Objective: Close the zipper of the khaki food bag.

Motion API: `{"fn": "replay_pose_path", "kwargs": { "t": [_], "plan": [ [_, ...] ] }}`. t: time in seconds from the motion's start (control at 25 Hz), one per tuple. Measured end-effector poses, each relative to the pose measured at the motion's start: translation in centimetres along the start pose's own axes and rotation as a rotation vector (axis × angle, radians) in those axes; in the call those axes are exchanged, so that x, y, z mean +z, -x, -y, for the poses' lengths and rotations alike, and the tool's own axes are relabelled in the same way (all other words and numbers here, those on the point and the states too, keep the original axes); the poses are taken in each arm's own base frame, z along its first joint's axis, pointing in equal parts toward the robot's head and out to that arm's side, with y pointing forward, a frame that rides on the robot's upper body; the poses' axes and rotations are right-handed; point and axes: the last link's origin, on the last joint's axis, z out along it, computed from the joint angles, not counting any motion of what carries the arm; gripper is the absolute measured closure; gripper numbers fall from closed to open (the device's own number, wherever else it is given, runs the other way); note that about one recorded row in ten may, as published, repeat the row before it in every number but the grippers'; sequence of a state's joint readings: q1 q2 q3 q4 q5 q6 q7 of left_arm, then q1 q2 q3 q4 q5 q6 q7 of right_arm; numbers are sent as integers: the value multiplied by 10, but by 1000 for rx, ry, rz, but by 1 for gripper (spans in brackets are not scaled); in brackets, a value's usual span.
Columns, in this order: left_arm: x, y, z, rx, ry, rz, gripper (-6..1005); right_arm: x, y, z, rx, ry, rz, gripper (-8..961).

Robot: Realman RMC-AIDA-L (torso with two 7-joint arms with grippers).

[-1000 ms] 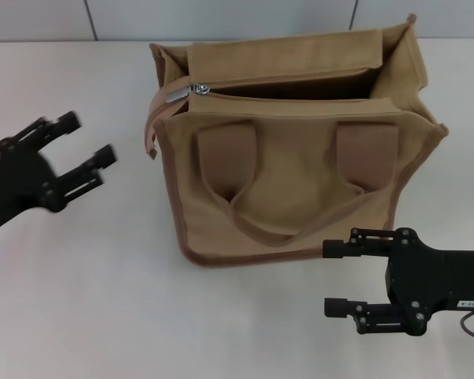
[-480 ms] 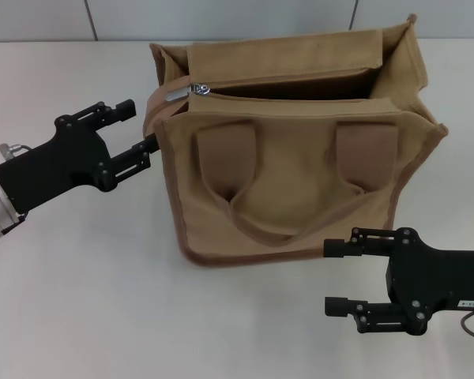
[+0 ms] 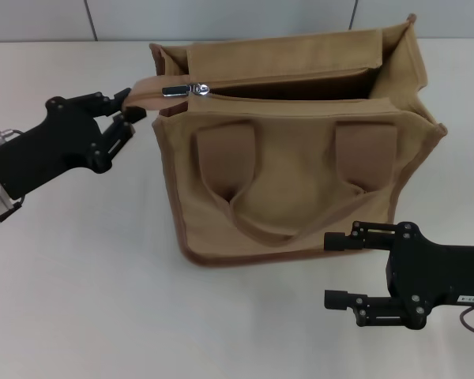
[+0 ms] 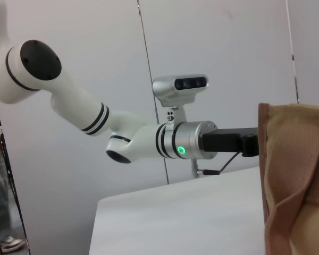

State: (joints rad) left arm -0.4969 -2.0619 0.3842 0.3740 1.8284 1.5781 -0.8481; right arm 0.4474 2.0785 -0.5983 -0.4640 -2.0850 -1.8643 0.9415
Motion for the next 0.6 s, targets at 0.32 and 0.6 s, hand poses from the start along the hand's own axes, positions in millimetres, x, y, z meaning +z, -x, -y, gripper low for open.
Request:
{"fn": "replay_pose_path", "kwargs": {
  "t": [0.32,0.6],
  "plan": [
    [-6,-16,-9,5,78,-102,875,3,13,-6,-4,57,95,245],
    [17,-34,-15,18,178,-169,965,3,42,0,33,110,222,248]
  ]
}}
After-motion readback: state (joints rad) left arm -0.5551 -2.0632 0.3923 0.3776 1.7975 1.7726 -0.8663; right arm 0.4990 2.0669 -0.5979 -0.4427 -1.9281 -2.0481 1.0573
